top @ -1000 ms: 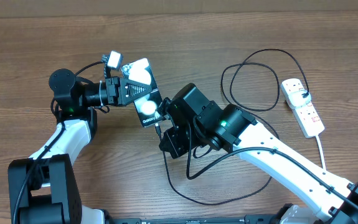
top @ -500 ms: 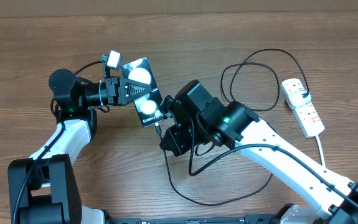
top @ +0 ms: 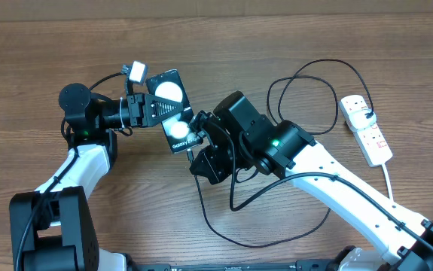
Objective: Plug charger to phone and switch on socket
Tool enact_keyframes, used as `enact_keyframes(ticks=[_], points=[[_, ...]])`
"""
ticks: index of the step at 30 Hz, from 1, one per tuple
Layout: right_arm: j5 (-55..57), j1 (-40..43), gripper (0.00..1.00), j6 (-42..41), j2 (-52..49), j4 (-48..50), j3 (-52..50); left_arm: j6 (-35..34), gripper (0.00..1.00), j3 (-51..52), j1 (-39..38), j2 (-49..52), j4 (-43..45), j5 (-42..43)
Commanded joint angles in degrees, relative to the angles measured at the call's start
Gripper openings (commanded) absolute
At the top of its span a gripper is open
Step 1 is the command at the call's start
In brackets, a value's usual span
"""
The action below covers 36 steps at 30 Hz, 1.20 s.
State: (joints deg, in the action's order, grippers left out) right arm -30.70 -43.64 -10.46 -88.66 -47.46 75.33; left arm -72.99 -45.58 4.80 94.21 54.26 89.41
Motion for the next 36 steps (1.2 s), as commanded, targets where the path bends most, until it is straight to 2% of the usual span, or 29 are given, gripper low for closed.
enact_keyframes(ticks=[1, 5, 9, 11, 15, 16, 21, 25, 29, 32, 36], points=[[2.43, 0.37, 0.04, 1.18, -0.07, 1.73, 2.01, 2.32, 0.04, -1.51, -1.7, -0.13, 0.46, 1.14], [4.31, 0.37, 0.06, 1.57, -0.07, 0.46, 2.01, 2.99, 0.04, -1.51, -1.86, -0.13, 0.48, 1.11], [4.31, 0.37, 0.19, 1.57, 0.04, -1.81, 2.08, 4.37, 0.04, -1.51, -1.84, -0.13, 0.46, 1.09], [4.31, 0.37, 0.22, 1.57, 0.2, -2.43, 2.21, 4.5, 0.04, -1.51, -1.84, -0.13, 0.46, 1.09], [4.31, 0.37, 0.38, 1.57, 0.96, -3.82, 3.78, 4.63, 0.04, -1.51, -1.84, -0.13, 0.46, 1.09], [4.31, 0.37, 0.45, 1.55, 1.22, -4.55, 4.52, 4.94, 0.04, -1.51, -1.84, -0.13, 0.44, 1.03], [8.94, -0.66, 0.59, 0.07, 2.54, -9.73, 8.79, 5.29, 0.04, -1.51, -1.81, -0.13, 0.44, -1.92], [24.81, -4.09, 0.59, -9.05, 2.8, -10.78, 8.52, 5.27, 0.04, -1.51, -1.84, -0.13, 0.42, -2.82], [40.7, -9.25, 0.43, -18.93, 2.73, -10.1, 6.58, 5.03, 0.04, -1.51, -1.84, -0.13, 0.37, -2.8], [43.74, -11.58, 0.39, -21.51, 2.6, -8.74, 5.25, 5.01, 0.04, -1.51, -1.81, -0.13, 0.37, -2.75], [43.74, -13.75, 0.39, -21.53, 2.56, -6.67, 4.57, 4.83, 0.04, -1.51, -1.81, -0.13, 0.15, -2.75]])
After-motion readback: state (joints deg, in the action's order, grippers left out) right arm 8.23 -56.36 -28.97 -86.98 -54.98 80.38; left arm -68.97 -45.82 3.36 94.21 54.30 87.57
